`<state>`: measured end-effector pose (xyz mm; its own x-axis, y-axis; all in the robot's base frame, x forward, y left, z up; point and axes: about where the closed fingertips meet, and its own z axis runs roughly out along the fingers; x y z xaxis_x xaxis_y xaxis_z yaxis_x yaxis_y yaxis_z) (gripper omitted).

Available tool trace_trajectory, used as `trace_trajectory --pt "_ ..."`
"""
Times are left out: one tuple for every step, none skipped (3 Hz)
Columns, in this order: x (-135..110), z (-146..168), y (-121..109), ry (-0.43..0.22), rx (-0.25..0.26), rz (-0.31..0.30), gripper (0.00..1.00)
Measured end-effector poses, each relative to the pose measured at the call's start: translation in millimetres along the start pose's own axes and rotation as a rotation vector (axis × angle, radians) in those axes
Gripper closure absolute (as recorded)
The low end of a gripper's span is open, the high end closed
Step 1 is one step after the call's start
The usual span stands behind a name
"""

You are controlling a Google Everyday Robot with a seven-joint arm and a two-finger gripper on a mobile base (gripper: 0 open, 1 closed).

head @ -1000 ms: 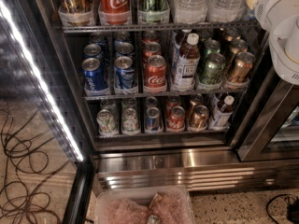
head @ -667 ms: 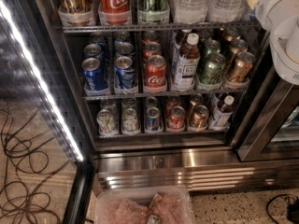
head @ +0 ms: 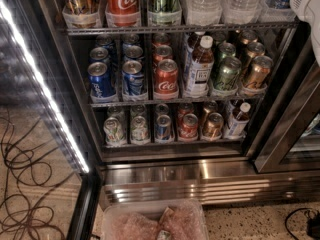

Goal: Pick redbull can from top shelf of fridge

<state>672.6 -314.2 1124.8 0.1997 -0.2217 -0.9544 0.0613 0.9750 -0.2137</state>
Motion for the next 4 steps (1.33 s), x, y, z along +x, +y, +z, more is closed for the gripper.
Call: trace_trajectory --pt "-4 -18 12 0.024 -0.092 0.030 1.00" --pt "6 -49 53 0.109 -0.236 0.102 1.00" --pt "34 -87 86 0.233 -0.370 0.136 1.00" --pt "58 -125 69 0.351 -0.428 0.145 1.00"
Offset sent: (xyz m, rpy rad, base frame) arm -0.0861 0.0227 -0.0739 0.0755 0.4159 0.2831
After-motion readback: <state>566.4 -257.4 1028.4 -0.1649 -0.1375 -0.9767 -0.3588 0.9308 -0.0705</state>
